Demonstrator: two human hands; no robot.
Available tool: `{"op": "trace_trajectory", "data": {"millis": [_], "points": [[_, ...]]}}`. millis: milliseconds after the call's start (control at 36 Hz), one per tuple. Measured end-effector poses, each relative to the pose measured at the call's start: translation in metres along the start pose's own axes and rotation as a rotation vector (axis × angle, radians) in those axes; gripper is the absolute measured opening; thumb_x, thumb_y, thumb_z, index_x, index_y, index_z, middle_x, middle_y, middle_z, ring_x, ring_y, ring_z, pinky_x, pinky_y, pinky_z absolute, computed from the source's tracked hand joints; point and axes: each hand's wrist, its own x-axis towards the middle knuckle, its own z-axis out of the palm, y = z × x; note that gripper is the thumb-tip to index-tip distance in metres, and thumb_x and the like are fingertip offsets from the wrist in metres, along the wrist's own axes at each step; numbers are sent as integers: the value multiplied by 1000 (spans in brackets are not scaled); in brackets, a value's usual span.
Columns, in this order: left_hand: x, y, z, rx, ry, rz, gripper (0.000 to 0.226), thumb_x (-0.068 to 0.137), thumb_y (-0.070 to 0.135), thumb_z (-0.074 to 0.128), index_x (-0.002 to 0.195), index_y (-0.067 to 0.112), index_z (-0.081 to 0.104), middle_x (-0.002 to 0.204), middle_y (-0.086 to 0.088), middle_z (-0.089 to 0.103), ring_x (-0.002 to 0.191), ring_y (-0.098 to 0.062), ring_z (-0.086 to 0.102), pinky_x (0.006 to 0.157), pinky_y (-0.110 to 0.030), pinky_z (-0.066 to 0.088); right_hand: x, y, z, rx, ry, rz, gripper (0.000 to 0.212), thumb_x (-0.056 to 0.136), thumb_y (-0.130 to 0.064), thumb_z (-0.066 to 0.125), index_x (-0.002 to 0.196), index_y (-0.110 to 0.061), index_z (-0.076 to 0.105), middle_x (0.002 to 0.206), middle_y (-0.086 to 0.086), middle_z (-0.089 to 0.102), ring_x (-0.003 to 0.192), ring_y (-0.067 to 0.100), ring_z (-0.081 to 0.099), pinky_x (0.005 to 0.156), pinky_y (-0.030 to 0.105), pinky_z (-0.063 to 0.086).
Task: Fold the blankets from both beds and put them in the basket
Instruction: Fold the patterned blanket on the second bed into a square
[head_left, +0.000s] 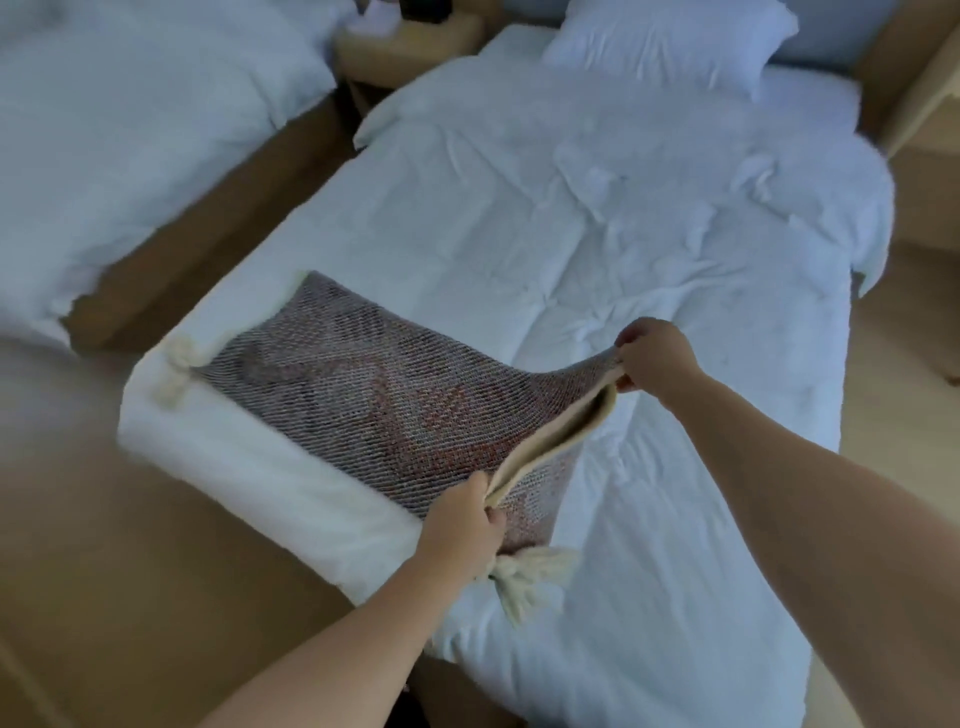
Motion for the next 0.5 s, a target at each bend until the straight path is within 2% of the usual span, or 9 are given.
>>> {"op": "trace_trajectory", "data": {"millis": [83, 194, 306, 361, 417, 500], "points": [[-1, -23, -31, -15, 40, -12, 17, 89, 20, 50, 76, 18, 40, 67, 5, 45, 66, -20, 51, 59, -32, 42, -12, -32, 14, 65, 4, 3, 23, 87, 5, 44, 83, -6, 64, 81, 15, 64, 61, 34, 68, 65, 42, 61], [8, -55, -76, -8, 46, -31, 14, 84, 13, 55, 77, 17, 44, 74, 1, 51, 70, -20, 55, 61, -34, 49, -26, -70, 41, 208, 12, 27, 25, 87, 8, 48, 72, -6, 63, 83, 17, 63, 64, 33, 68, 63, 42, 61], [16, -92, -117, 18, 23, -11, 21, 80, 5, 58, 75, 16, 40, 72, 1, 48, 65, -18, 48, 53, -29, 37, -40, -104, 71, 357, 24, 36, 18, 87, 9, 52, 75, 1, 63, 84, 18, 61, 69, 30, 66, 58, 35, 60], [20, -113, -134, 9, 38, 8, 22, 80, 3, 54, 73, 16, 38, 70, 0, 46, 60, -16, 44, 50, -27, 33, -44, -116, 85, 418, -4, 36, 11, 85, 9, 55, 91, 6, 63, 92, 19, 61, 80, 29, 66, 65, 33, 60], [23, -133, -148, -6, 47, 29, 23, 84, 4, 52, 72, 17, 37, 69, 1, 45, 59, -15, 42, 49, -26, 31, -45, -125, 99, 446, -31, 28, 21, 83, 11, 58, 103, 6, 62, 100, 21, 61, 89, 29, 66, 76, 33, 60], [29, -158, -166, -17, 76, 68, 28, 89, 8, 49, 70, 21, 34, 69, 3, 42, 59, -11, 40, 50, -24, 30, -47, -132, 119, 388, 12, -26, 16, 80, 14, 63, 89, 2, 67, 102, 25, 63, 95, 33, 66, 91, 39, 54]]}}
